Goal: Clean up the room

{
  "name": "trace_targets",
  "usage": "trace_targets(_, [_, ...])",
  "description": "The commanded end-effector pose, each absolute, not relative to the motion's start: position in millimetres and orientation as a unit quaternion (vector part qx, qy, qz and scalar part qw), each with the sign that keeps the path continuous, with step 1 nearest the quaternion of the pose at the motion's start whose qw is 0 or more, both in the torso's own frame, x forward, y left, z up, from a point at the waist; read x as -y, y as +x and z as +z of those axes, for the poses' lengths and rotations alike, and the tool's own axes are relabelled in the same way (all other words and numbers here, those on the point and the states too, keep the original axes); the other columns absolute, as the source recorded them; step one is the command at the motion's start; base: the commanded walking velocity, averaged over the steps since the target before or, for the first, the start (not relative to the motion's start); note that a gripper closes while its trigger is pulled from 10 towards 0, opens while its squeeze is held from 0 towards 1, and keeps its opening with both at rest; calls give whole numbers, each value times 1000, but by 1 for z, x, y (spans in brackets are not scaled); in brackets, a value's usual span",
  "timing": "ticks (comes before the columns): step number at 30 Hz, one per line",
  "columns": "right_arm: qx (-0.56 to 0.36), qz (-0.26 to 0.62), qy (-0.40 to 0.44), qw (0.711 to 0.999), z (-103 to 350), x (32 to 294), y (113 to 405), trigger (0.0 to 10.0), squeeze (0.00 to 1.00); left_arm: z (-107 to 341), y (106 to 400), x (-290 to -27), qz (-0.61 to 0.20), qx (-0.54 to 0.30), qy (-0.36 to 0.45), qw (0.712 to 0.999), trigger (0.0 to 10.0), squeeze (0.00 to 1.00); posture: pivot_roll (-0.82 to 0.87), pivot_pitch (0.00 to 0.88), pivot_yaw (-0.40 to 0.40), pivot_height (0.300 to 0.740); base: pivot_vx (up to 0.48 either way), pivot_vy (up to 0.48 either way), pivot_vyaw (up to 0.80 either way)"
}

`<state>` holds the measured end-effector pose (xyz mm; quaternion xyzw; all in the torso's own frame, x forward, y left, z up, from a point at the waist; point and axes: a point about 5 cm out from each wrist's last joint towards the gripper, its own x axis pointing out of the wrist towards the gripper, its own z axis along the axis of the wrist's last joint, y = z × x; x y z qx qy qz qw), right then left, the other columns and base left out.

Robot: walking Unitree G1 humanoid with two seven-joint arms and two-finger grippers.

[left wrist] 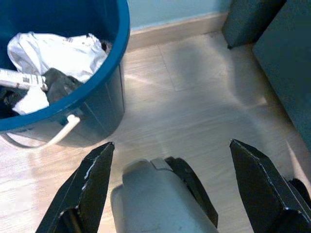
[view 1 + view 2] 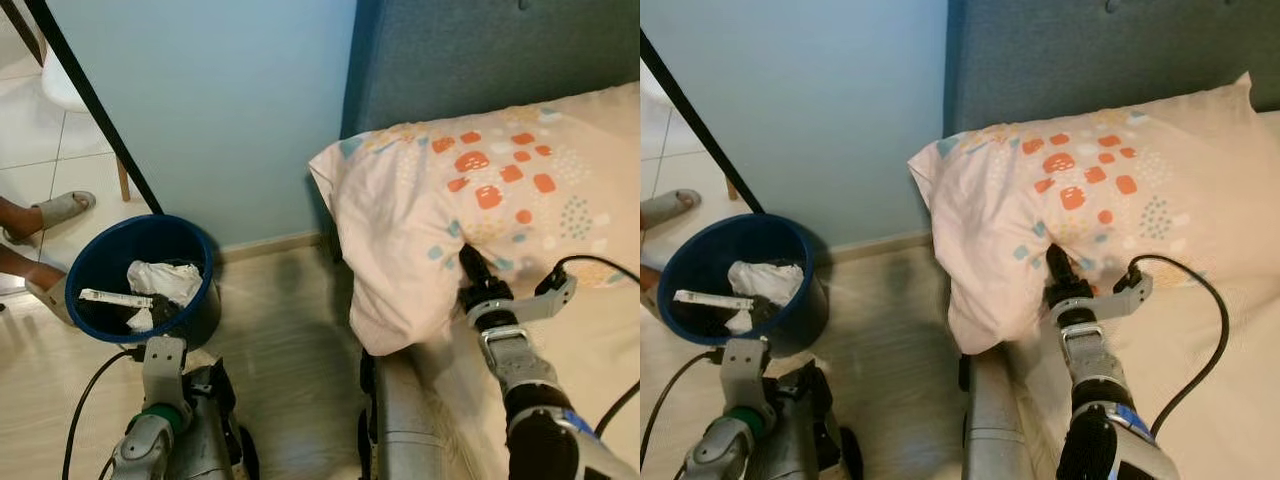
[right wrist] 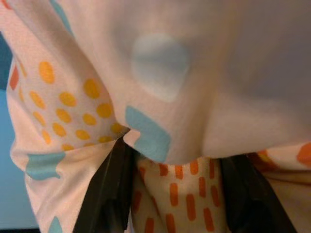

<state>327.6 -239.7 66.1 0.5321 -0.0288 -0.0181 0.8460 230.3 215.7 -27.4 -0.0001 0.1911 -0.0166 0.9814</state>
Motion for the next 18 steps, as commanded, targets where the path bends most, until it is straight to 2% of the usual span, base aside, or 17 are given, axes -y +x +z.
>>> trace_targets(1, [39, -35, 524, 850, 71, 246, 330, 0, 0, -28, 228, -219, -12, -192, -1, 981, 10000, 0, -71, 187, 46, 560, 0, 0, 0])
trace_targets(7, [72, -34, 514, 854, 90, 255, 340, 0, 0, -23, 234, -221, -9, -183, -1, 983, 10000, 0, -76, 187, 44, 560, 0, 0, 0])
trace_targets(16, [126, -37, 459, 879, 135, 276, 357, 0, 0, -22, 236, -221, -6, -181, -1, 984, 10000, 0, -81, 171, 36, 560, 0, 0, 0])
trace_targets(18, [177, -64, 421, 887, 175, 303, 363, 0, 0, -21, 238, -219, -6, -178, -3, 984, 10000, 0, -81, 163, 36, 560, 0, 0, 0])
